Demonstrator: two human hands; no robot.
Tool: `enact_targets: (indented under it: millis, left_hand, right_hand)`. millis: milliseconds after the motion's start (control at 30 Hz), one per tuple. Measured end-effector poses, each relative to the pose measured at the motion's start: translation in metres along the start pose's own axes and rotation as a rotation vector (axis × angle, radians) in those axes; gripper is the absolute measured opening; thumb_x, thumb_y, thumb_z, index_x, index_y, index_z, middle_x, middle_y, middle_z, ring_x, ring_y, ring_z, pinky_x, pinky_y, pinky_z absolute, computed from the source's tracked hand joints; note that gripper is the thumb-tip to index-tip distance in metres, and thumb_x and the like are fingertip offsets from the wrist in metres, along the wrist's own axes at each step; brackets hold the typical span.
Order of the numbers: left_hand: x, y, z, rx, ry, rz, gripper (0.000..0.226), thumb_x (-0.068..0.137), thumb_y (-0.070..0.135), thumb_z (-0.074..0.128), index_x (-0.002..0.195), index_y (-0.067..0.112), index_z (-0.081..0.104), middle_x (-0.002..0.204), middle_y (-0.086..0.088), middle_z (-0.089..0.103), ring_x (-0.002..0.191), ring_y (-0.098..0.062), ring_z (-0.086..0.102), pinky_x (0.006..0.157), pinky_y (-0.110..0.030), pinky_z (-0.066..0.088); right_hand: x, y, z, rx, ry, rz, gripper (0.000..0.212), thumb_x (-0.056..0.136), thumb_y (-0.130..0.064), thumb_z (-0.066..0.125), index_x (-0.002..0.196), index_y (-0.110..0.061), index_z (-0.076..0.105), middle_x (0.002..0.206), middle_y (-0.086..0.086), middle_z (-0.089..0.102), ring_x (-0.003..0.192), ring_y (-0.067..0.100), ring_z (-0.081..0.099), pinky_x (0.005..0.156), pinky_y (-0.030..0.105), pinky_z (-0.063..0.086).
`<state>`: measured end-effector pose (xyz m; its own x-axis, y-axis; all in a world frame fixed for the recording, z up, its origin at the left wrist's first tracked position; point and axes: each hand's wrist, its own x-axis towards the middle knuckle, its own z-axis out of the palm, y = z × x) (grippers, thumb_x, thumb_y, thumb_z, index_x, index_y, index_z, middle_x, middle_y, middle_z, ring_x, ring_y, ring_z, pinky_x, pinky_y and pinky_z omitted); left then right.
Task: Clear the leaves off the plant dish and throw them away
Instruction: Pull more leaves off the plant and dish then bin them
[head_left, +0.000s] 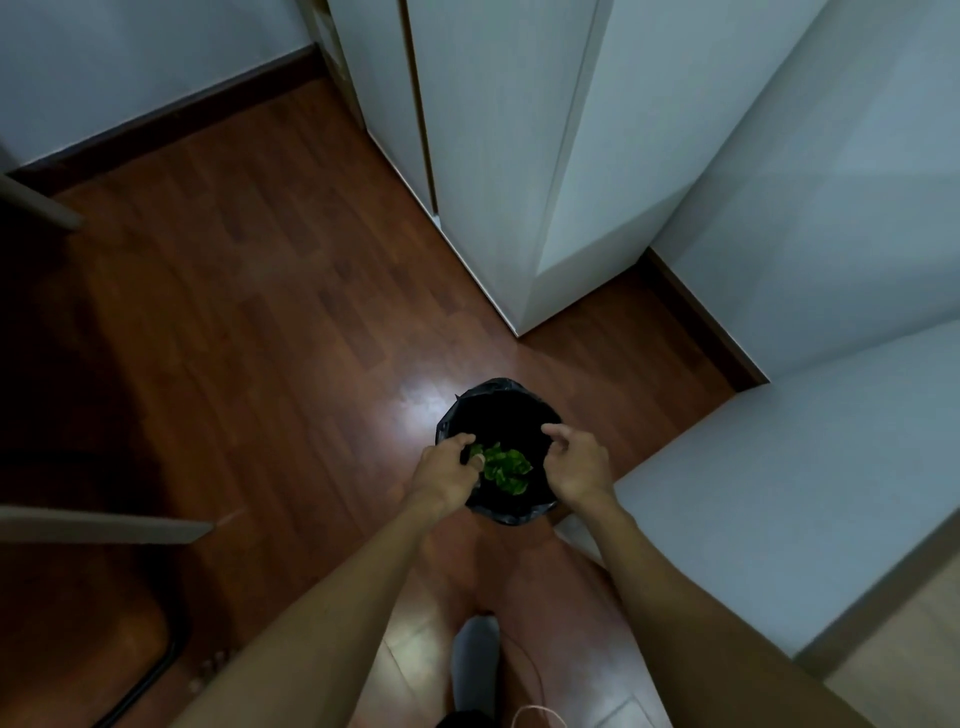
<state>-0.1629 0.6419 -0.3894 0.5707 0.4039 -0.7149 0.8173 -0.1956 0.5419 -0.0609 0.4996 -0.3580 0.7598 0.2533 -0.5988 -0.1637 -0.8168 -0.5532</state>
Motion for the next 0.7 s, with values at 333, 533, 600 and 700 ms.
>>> enact_targets:
  millis: [333, 533, 600, 700]
  left_hand:
    - [-0.099, 0.056, -0.085, 0.223, -0.081, 0.120, 0.062, 0.090, 0.046, 0.057, 0.144, 0.018, 0.042, 0.147, -0.006, 0.046, 0.130, -0.024, 0.048, 0.101, -0.031, 0.041]
    - [-0.170, 0.121, -0.140, 0.335, -0.101, 0.171, 0.056, 0.088, 0.052, 0.054, 0.131, 0.016, 0.056, 0.137, -0.007, 0.056, 0.122, -0.023, 0.055, 0.100, -0.033, 0.044]
    - [-0.198, 0.147, -0.154, 0.344, -0.088, 0.227, 0.047, 0.088, 0.053, 0.053, 0.115, 0.018, 0.067, 0.122, -0.004, 0.067, 0.109, -0.022, 0.062, 0.095, -0.037, 0.050]
    - [-0.236, 0.180, -0.163, 0.355, -0.075, 0.297, 0.041, 0.090, 0.050, 0.054, 0.112, 0.019, 0.069, 0.117, -0.001, 0.069, 0.109, -0.020, 0.063, 0.094, -0.032, 0.049]
  right_hand:
    - [-0.071, -0.067, -0.062, -0.128, -0.181, -0.083, 0.054, 0.092, -0.038, 0.053, 0.142, -0.022, 0.041, 0.142, 0.007, 0.050, 0.126, 0.027, 0.051, 0.102, 0.038, 0.047]
    - [-0.137, -0.110, -0.145, -0.151, -0.146, -0.205, 0.058, 0.093, -0.047, 0.050, 0.143, -0.020, 0.040, 0.149, 0.004, 0.043, 0.135, 0.025, 0.042, 0.107, 0.032, 0.036]
    - [-0.159, -0.121, -0.173, -0.134, -0.118, -0.242, 0.057, 0.094, -0.047, 0.049, 0.143, -0.021, 0.040, 0.150, 0.004, 0.042, 0.136, 0.024, 0.041, 0.108, 0.030, 0.034]
    - [-0.189, -0.126, -0.209, -0.127, -0.074, -0.262, 0.056, 0.093, -0.046, 0.052, 0.142, -0.020, 0.043, 0.149, 0.005, 0.044, 0.136, 0.023, 0.041, 0.110, 0.031, 0.035]
